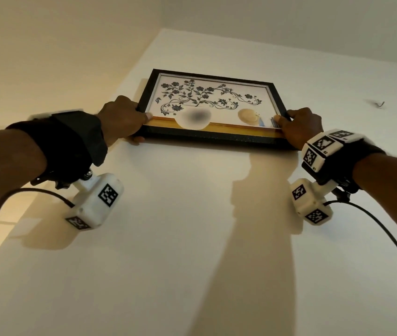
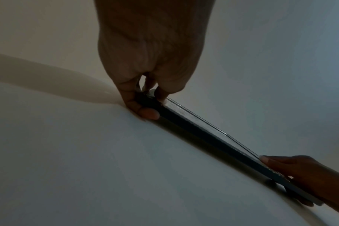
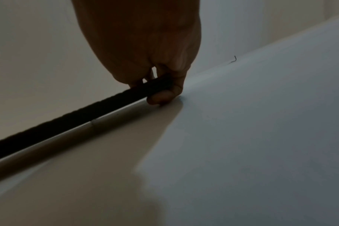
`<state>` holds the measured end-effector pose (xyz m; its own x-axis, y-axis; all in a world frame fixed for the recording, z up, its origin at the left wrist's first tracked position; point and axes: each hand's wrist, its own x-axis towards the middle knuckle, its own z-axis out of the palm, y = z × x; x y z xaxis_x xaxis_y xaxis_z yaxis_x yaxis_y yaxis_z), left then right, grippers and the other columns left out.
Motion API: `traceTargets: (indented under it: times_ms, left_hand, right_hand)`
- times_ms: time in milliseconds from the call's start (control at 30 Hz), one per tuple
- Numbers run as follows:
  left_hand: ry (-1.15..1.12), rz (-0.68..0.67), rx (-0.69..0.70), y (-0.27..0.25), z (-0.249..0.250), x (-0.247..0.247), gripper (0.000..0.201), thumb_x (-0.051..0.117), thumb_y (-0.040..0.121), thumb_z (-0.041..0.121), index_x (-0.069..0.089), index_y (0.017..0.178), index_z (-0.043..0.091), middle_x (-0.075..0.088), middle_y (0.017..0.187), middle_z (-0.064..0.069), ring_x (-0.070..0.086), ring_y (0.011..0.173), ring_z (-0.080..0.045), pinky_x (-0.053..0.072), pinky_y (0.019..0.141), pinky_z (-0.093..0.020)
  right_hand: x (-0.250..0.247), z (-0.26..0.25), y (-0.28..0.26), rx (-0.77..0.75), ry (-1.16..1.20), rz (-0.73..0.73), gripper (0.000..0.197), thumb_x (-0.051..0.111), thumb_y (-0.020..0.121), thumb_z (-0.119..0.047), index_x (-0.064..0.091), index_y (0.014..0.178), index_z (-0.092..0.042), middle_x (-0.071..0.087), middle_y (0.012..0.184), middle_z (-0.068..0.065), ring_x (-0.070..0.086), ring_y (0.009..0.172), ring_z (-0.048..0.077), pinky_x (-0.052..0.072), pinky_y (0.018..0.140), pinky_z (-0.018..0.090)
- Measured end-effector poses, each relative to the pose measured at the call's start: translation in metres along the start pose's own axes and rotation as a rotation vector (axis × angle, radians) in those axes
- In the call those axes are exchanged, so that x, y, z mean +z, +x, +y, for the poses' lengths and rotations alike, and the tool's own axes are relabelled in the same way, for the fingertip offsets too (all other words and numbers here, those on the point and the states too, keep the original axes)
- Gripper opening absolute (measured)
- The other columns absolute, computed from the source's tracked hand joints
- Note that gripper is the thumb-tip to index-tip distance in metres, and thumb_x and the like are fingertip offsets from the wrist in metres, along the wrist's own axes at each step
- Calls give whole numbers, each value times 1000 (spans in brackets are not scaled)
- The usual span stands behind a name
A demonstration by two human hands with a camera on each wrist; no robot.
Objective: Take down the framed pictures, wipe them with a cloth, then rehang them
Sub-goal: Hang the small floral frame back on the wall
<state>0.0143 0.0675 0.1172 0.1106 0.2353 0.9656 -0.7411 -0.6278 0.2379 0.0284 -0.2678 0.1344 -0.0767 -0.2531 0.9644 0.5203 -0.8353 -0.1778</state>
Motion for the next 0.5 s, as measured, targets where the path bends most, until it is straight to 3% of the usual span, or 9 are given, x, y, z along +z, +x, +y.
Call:
traceTargets:
  times_ms: [67,167,267,367,500]
  left_hand:
    - [176,42,19,-1,4,-2,50,60,94,40,55,123,1,60,118,-18,62,102,-39,52,91,-43]
    - [500,101,70,-4,3,-3,54,55,92,52,63,112,3,62,109,-18,55,108,-37,43,90,-36]
    - [515,117,76,-8,4,0,56,57,92,50,64,115,-2,61,116,-21,52,112,-36,40,90,-37]
    - [493,113,76,-13,10,4,55,58,93,46,57,117,-4,55,126,-23,49,118,-38,39,93,-39]
    - [460,82,62,-16,14,11,72,62,76,70,53,101,3,56,117,-22,51,111,-38,40,99,-42]
  right_hand:
    - [0,0,3,11,-42,0,44,49,100,-39,64,111,1,64,113,22,57,105,35,37,78,30]
    - [2,0,4,11,-220,3,47,47,98,-47,63,111,-5,62,115,19,56,109,38,42,85,37]
    - [2,2,3,-18,-295,-3,48,47,98,-47,63,108,-3,59,118,22,53,113,39,43,92,44]
    - [-1,3,0,-46,-305,-13,40,47,100,-37,63,104,-1,57,116,22,54,110,39,44,89,43]
    - [-5,7,-10,-83,-357,-37,38,46,101,-34,56,114,0,51,121,22,49,115,39,42,88,43]
